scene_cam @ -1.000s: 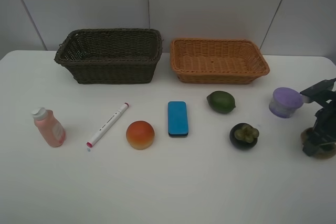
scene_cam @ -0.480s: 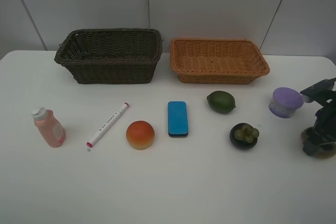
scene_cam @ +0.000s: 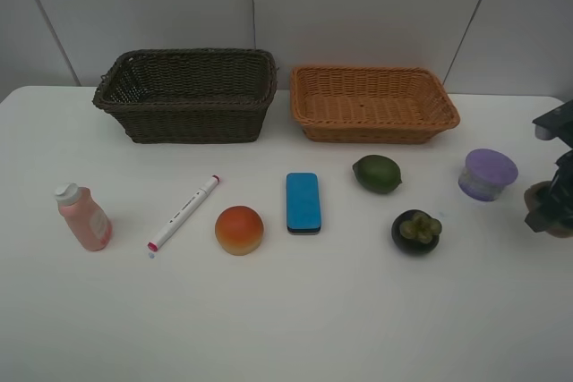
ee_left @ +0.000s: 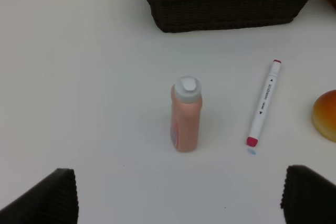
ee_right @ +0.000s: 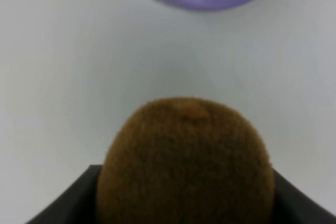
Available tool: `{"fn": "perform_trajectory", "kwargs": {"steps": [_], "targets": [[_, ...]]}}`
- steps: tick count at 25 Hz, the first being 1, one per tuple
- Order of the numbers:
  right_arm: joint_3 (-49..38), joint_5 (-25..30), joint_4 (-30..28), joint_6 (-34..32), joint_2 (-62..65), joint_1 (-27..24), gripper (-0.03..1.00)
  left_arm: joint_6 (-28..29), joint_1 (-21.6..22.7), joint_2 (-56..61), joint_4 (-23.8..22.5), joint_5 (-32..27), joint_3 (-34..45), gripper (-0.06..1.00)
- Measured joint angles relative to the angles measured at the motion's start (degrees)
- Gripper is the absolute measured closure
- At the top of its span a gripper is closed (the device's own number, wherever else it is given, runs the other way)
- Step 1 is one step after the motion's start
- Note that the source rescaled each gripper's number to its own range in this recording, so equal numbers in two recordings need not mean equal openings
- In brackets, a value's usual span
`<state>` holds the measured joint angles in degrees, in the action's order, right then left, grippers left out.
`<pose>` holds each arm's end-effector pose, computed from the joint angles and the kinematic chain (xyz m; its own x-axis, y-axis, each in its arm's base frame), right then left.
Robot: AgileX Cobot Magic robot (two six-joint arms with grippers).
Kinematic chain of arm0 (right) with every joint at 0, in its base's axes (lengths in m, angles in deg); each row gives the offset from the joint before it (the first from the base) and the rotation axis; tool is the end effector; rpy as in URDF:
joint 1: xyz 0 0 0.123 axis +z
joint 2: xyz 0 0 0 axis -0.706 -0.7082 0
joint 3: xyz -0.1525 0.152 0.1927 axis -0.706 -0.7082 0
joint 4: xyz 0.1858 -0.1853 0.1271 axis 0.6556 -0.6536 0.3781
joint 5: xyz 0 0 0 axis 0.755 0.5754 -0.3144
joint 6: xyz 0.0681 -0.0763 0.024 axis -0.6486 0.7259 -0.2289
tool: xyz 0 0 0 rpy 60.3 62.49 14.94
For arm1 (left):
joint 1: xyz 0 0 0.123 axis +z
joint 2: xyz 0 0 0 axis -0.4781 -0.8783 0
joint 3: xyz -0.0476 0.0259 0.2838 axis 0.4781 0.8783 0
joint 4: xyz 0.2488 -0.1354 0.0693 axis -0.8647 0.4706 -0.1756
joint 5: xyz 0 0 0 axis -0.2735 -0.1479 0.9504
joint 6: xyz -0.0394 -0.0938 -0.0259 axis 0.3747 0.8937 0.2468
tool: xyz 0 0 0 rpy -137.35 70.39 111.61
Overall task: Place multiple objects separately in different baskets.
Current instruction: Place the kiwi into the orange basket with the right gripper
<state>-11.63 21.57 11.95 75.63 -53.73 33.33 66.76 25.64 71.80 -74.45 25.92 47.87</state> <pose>0.2745 -0.0640 0.1243 -0.8682 -0.4660 -0.1705 -0.4255 0.8759 -0.2274 0.0377 -0.0026 0.2907 -0.4548 -0.0082 -0.8906 0.0428 0.9986 -0.0310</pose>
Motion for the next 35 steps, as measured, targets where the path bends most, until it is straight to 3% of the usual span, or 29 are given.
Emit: {"fn": "perform_trajectory", "kwargs": {"steps": [12,27,35], "targets": [[10.9,0.2,1.5,0.2,2.4,8.2,0.94,0.0,0.0,0.0,0.0,0.0,0.0,-0.06],[30.7,-9.5,2.1,0.2,-12.7,18.4,0.94,0.0,0.0,0.0,0.0,0.0,0.0,-0.06],[37.7,-16.8,8.9,0.2,-21.2,19.2,0.94,0.0,0.1,0.0,0.0,0.0,0.0,-0.06]]}}
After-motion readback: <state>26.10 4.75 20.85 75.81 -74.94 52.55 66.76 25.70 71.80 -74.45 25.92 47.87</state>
